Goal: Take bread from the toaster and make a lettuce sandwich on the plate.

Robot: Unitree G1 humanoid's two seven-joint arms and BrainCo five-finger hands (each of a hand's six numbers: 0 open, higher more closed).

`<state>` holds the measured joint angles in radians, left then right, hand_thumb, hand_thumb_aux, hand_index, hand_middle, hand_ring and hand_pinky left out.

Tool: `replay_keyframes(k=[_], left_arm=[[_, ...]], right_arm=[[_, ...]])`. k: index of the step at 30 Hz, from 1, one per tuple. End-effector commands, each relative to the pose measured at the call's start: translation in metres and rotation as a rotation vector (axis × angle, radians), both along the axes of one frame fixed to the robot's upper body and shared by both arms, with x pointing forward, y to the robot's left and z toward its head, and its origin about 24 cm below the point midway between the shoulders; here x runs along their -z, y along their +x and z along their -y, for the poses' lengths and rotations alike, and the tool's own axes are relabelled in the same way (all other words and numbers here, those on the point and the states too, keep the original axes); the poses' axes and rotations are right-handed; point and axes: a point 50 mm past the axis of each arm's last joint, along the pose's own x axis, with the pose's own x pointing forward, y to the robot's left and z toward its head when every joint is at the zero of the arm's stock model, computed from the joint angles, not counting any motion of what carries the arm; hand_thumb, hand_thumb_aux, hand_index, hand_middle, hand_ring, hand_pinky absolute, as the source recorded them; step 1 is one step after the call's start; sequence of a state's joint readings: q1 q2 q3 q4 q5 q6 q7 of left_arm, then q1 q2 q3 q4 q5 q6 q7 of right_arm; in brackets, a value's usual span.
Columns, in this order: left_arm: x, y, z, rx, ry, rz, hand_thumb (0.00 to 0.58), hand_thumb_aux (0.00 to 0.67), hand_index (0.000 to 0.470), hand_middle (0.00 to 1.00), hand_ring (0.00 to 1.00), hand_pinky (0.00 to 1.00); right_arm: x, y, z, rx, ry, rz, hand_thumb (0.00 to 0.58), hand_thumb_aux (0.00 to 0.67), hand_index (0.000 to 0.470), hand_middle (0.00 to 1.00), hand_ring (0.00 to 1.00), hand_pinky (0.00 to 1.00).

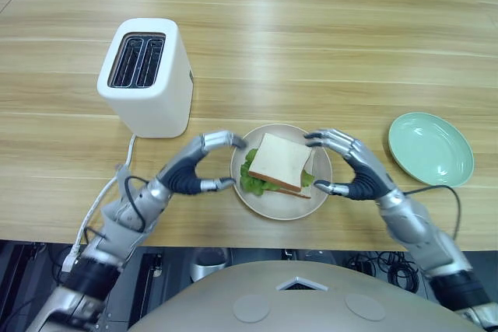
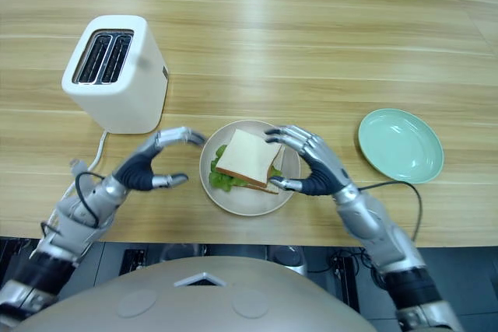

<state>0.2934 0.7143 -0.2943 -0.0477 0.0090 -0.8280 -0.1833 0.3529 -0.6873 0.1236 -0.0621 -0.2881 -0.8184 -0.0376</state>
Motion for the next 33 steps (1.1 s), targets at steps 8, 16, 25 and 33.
replay_keyframes(k=[8, 16, 25, 33], left_arm=[[0.045, -0.064, -0.009, 0.207, 0.333, -0.342, 0.580, 0.670, 0.460, 1.00, 1.00, 1.00], [0.069, -0.043, 0.023, 0.179, 0.406, -0.283, 0.580, 0.670, 0.460, 1.00, 1.00, 1.00], [0.076, 0.033, 0.055, 0.017, 0.437, -0.111, 0.580, 0.670, 0.460, 1.00, 1.00, 1.00], [0.084, 0.096, 0.056, -0.173, 0.464, -0.119, 0.580, 0.670, 0.460, 1.00, 1.00, 1.00]], right_arm=[[0.051, -0.065, 0.025, -0.199, -0.242, -0.477, 0.580, 0.670, 0.460, 1.00, 1.00, 1.00], [0.069, -0.048, -0.008, -0.263, -0.299, -0.416, 0.580, 0.670, 0.460, 1.00, 1.00, 1.00], [0.089, 0.023, -0.037, -0.080, -0.396, -0.245, 0.580, 0.670, 0.460, 1.00, 1.00, 1.00], [0.105, 0.086, -0.071, 0.038, -0.409, -0.277, 0.580, 0.670, 0.460, 1.00, 1.00, 1.00]])
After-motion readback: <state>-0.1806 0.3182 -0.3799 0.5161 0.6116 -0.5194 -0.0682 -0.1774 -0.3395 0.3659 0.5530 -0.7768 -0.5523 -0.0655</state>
